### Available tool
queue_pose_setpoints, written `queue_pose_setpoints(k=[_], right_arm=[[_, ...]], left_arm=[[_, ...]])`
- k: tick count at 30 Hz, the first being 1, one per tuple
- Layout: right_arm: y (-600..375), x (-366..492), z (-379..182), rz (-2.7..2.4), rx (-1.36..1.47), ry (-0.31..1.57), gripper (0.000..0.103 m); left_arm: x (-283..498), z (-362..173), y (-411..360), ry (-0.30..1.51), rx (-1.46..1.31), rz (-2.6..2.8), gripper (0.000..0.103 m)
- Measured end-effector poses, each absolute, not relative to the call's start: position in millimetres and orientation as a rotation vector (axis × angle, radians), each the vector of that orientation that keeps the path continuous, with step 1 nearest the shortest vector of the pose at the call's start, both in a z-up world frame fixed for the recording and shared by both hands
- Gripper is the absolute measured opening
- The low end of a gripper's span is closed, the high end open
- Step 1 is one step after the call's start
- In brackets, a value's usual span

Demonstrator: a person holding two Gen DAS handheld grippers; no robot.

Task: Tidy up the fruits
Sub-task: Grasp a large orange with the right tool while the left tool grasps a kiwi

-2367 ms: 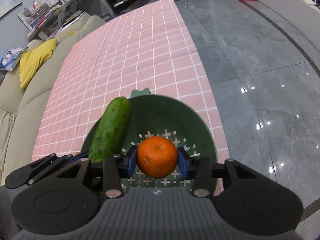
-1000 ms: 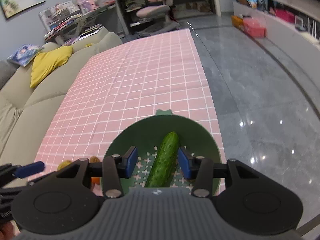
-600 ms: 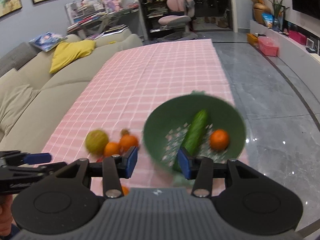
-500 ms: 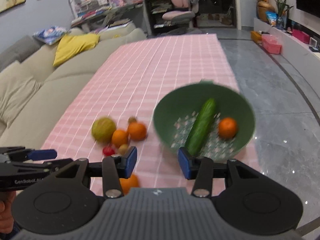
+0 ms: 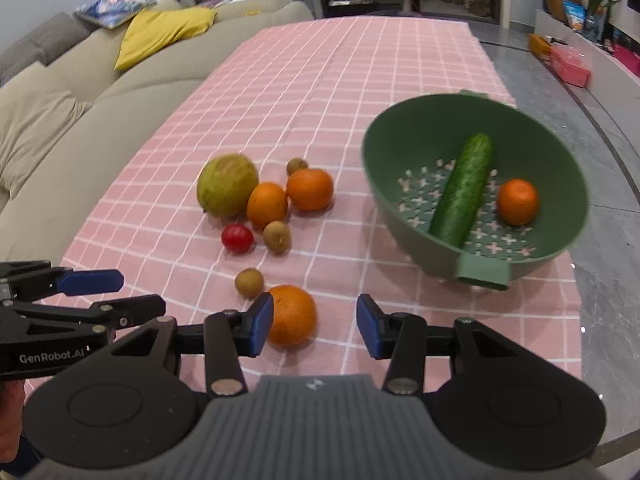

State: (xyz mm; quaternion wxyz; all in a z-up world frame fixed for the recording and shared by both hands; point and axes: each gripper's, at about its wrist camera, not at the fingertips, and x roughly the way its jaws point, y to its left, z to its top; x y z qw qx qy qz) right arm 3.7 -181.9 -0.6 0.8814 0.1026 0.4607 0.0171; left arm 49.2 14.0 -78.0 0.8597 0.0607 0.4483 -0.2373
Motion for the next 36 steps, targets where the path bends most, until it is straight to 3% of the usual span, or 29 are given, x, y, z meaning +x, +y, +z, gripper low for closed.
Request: queue_pose_setpoints(k=[14, 26, 36], right_arm=[[-155, 38, -41, 0.065, 0.181, 1.070, 0.044], [-183, 31, -38, -0.006, 0.234, 1.089, 0.042], [-200, 30, -39, -0.051, 0.269, 1.100, 0.042]], left_arm=[[58, -93, 20, 0.981, 0.105, -0.491, 0.069], [70, -104, -9, 0.986, 0.122, -0.553, 0.069], [82, -115, -38, 0.995, 0.139, -0.599, 0.060]])
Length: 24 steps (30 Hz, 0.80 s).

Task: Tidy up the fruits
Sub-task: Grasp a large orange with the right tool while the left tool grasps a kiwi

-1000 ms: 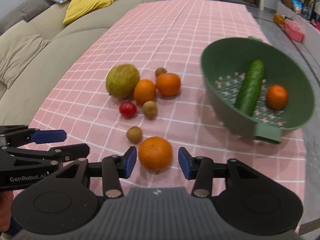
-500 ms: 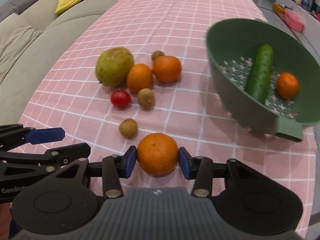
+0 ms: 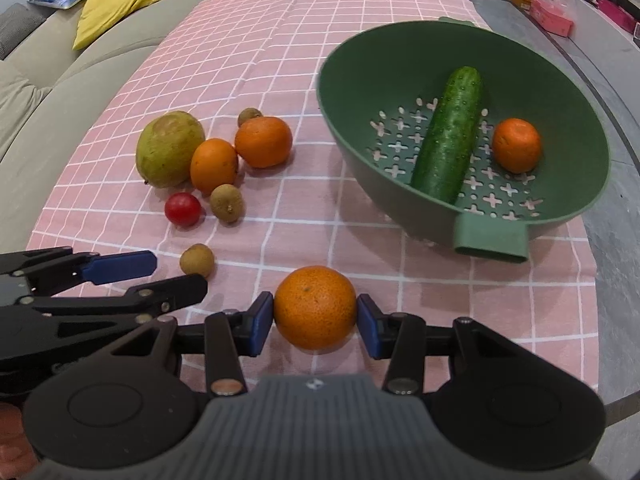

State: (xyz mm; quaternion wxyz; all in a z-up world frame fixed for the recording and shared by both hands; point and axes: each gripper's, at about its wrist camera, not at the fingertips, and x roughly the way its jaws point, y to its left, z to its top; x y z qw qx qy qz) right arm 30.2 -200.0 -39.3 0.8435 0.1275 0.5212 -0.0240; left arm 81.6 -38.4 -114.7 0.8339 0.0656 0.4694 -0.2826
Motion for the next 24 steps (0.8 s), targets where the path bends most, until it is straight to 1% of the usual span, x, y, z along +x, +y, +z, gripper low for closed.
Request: queue_pose_setpoints(k=[2, 6, 14, 16, 18, 20, 24], right_arm=[[-203, 31, -40, -0.055, 0.276, 1.100, 0.042], [-207, 31, -40, -0.063, 0.282, 1.108, 0.042], [-213, 31, -42, -0.073, 0.305, 1.112, 0.042], [-214, 30, -42, -0.074, 0.307, 1.112, 0.042], [-214, 31, -42, -0.074, 0.310, 1.113, 0.042], [-214, 31, -42, -0.075, 0.309, 1.113, 0.042], [-214, 31, -42, -0.074, 0.309, 1.113, 0.042]], left_arm=[[84, -117, -41, 0.997, 0.137, -0.603, 0.060], [89, -121, -46, 1.002, 0.138, -0.612, 0.056], [94, -128, -54, 0.996, 0.153, -0.609, 0.054], [94, -128, -57, 0.987, 0.178, -0.604, 0.048], [93, -128, -59, 0.977, 0.212, -0.594, 0.035], [92, -129, -59, 0.970, 0.236, -0.589, 0.030], [92, -128, -56, 0.976, 0.231, -0.594, 0.026]])
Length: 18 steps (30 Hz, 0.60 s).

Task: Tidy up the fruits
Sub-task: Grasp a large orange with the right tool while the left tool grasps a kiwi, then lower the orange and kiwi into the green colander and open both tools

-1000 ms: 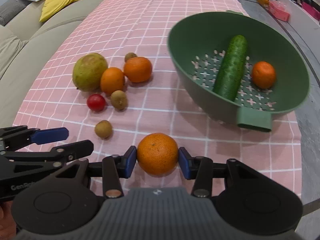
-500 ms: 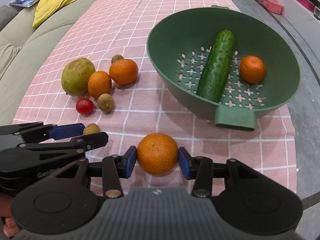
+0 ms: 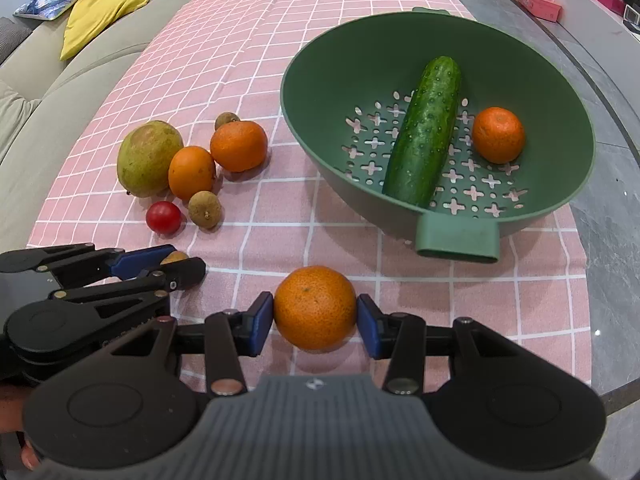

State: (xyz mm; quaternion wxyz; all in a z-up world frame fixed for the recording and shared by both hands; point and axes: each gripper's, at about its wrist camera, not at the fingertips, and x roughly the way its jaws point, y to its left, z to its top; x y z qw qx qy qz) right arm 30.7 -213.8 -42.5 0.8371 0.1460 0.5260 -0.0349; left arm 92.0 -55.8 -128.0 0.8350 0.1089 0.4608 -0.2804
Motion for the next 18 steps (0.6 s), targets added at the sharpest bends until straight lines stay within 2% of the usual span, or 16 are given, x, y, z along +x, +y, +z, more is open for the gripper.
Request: queue_pose_setpoints(k=[9, 18], right_arm=[[-213, 31, -39, -0.067, 0.308, 1.107, 0.042], [-213, 26, -20, -0.043, 0.314, 1.078, 0.042]], left_arm=[[90, -117, -51, 0.967, 0.242, -0.593, 0.026], [81, -82, -42, 0.923, 0.246, -0.565, 0.026]])
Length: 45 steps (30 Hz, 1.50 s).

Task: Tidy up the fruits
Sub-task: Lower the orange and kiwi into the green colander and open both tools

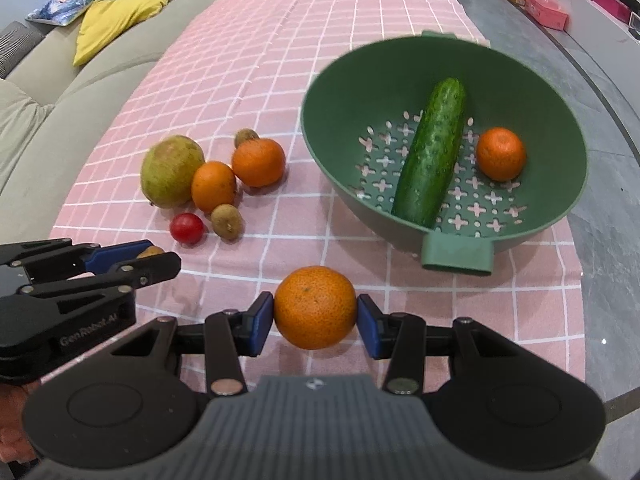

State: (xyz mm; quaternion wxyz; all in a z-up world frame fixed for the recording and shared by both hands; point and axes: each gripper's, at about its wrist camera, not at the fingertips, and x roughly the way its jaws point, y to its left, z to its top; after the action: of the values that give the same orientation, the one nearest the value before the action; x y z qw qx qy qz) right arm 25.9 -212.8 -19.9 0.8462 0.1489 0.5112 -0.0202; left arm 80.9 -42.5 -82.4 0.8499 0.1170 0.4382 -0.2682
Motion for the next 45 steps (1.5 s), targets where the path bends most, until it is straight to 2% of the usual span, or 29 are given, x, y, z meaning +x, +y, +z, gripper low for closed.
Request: queue_pose_setpoints(k=[15, 26, 45], right_arm=[[-234, -6, 30, -0.012, 0.383, 0.986, 0.042], [-283, 28, 62, -0.054, 0.368, 0.888, 0.042], [-328, 122, 22, 0.011, 0.365, 0.942, 0.042]], left_arm=[[56, -39, -75, 0.819, 0.290, -0.613, 0.026], [82, -31, -138, 0.751, 0.360, -0.695, 0.026], [110, -77, -204, 0.743, 0.479, -0.766, 0.026]])
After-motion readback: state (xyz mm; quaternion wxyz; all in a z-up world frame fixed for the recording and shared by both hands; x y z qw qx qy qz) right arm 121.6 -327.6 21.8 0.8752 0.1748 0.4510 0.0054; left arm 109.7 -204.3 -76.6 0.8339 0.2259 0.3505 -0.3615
